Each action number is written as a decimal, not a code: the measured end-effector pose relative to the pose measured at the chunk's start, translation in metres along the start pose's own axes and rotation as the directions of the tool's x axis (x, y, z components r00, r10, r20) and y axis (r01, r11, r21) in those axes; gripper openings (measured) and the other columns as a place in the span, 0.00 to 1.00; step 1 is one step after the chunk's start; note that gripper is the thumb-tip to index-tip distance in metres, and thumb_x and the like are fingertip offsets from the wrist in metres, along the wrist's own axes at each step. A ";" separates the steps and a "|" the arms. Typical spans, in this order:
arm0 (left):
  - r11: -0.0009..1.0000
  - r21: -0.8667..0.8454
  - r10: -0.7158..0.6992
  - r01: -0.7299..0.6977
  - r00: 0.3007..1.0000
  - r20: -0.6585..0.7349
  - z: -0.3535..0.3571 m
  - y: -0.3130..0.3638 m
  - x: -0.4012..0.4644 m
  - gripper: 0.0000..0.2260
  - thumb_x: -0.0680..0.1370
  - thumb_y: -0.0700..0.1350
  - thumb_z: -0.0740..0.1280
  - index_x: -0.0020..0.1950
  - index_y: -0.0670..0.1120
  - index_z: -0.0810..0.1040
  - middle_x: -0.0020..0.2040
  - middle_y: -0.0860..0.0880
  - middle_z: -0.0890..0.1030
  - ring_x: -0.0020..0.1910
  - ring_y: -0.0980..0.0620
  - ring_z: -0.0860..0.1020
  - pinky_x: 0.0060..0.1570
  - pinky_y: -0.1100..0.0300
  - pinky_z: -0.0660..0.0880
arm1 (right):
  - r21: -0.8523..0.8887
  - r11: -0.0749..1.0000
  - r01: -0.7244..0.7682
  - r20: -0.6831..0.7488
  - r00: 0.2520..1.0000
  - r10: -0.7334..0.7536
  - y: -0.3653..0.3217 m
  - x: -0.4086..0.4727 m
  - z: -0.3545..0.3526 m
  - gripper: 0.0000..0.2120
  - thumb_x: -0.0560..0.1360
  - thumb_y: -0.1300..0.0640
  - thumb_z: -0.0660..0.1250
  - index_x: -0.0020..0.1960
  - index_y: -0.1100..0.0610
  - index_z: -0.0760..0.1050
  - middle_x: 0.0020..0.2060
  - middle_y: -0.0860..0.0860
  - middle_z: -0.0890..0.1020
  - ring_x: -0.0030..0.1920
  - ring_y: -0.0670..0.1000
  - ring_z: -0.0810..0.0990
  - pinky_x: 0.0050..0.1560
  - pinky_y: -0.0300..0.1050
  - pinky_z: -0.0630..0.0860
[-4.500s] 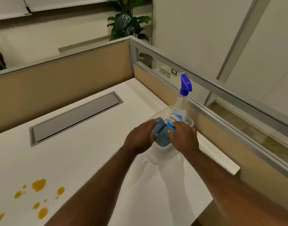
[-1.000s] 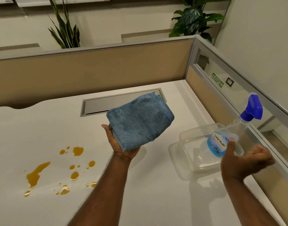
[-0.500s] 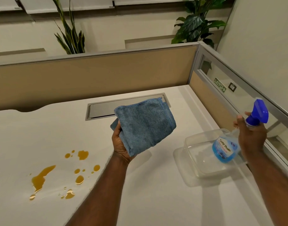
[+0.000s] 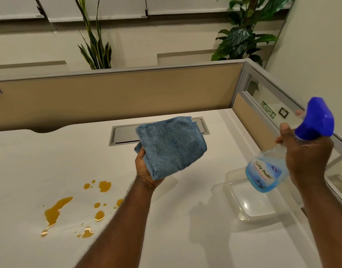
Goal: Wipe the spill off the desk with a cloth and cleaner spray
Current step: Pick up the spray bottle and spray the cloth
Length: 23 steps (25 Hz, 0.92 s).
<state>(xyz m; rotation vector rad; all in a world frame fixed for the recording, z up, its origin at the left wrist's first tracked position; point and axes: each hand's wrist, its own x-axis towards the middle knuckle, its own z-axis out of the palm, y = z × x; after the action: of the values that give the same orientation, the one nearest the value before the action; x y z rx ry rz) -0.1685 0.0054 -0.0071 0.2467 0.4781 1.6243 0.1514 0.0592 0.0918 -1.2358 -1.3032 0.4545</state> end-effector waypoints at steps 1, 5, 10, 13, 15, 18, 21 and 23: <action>1.000 -0.008 0.008 -0.008 1.000 0.001 0.000 0.003 0.003 0.21 0.77 0.57 0.59 0.49 0.46 0.87 0.49 0.43 0.86 0.48 0.41 0.84 0.43 0.44 0.80 | 0.031 1.000 -0.005 0.060 0.998 0.004 -0.013 -0.004 0.008 0.11 0.72 0.41 0.68 0.45 0.46 0.71 0.32 0.43 0.81 0.36 0.42 0.82 0.41 0.30 0.77; 0.998 -0.042 0.041 -0.040 0.999 0.007 0.003 0.017 0.011 0.24 0.80 0.57 0.54 0.49 0.46 0.86 0.50 0.43 0.86 0.48 0.41 0.84 0.43 0.44 0.80 | 0.080 0.993 -0.086 0.256 0.965 0.063 -0.038 -0.039 0.049 0.11 0.68 0.40 0.65 0.42 0.47 0.71 0.30 0.50 0.79 0.33 0.52 0.81 0.42 0.52 0.80; 0.998 -0.035 0.055 -0.054 0.998 0.005 0.012 0.026 0.017 0.24 0.80 0.58 0.54 0.50 0.46 0.86 0.50 0.43 0.85 0.49 0.41 0.84 0.44 0.43 0.80 | 0.134 0.982 -0.135 0.520 0.853 0.046 -0.039 -0.092 0.104 0.20 0.68 0.31 0.59 0.44 0.46 0.77 0.24 0.50 0.77 0.28 0.48 0.77 0.36 0.41 0.77; 0.999 -0.016 0.041 -0.040 0.998 0.041 0.021 0.029 0.019 0.25 0.80 0.59 0.54 0.53 0.44 0.85 0.53 0.41 0.85 0.52 0.40 0.83 0.46 0.43 0.80 | 0.114 0.981 -0.157 0.546 0.835 0.070 -0.042 -0.102 0.131 0.24 0.68 0.31 0.60 0.38 0.52 0.74 0.23 0.48 0.75 0.26 0.46 0.76 0.33 0.41 0.77; 1.000 -0.010 0.030 -0.030 0.998 0.060 0.027 0.031 0.020 0.26 0.80 0.59 0.54 0.55 0.43 0.84 0.56 0.39 0.84 0.54 0.39 0.82 0.48 0.43 0.79 | 0.112 0.986 -0.126 0.534 0.844 0.047 -0.048 -0.102 0.143 0.24 0.68 0.29 0.59 0.36 0.51 0.72 0.25 0.49 0.76 0.28 0.50 0.77 0.33 0.44 0.77; 0.999 -0.015 0.029 -0.028 0.997 0.071 0.033 0.032 0.022 0.27 0.80 0.59 0.53 0.55 0.42 0.84 0.55 0.39 0.83 0.54 0.39 0.82 0.47 0.45 0.80 | 0.107 0.992 -0.068 0.514 0.858 0.003 -0.054 -0.101 0.154 0.24 0.66 0.26 0.58 0.38 0.48 0.71 0.32 0.55 0.78 0.33 0.58 0.80 0.38 0.53 0.80; 0.999 -0.010 0.046 -0.046 0.996 0.079 0.036 0.033 0.022 0.28 0.81 0.59 0.52 0.53 0.42 0.85 0.54 0.39 0.84 0.53 0.40 0.83 0.46 0.46 0.80 | 0.084 0.995 -0.045 0.513 0.858 -0.005 -0.053 -0.101 0.159 0.23 0.66 0.26 0.58 0.38 0.46 0.70 0.34 0.54 0.78 0.34 0.58 0.80 0.38 0.57 0.80; 0.998 -0.005 0.058 -0.058 0.994 0.088 0.037 0.034 0.022 0.27 0.80 0.59 0.53 0.54 0.42 0.84 0.55 0.39 0.84 0.54 0.39 0.82 0.47 0.46 0.80 | 0.065 0.997 -0.040 0.517 0.856 0.001 -0.051 -0.102 0.159 0.23 0.66 0.26 0.58 0.38 0.46 0.70 0.33 0.52 0.78 0.33 0.58 0.80 0.38 0.57 0.80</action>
<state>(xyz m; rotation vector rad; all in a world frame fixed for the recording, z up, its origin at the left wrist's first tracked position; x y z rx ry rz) -0.1860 0.0309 0.0380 0.3318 0.4042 1.6627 -0.0372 0.0225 0.0558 -1.1026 -1.7085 0.8891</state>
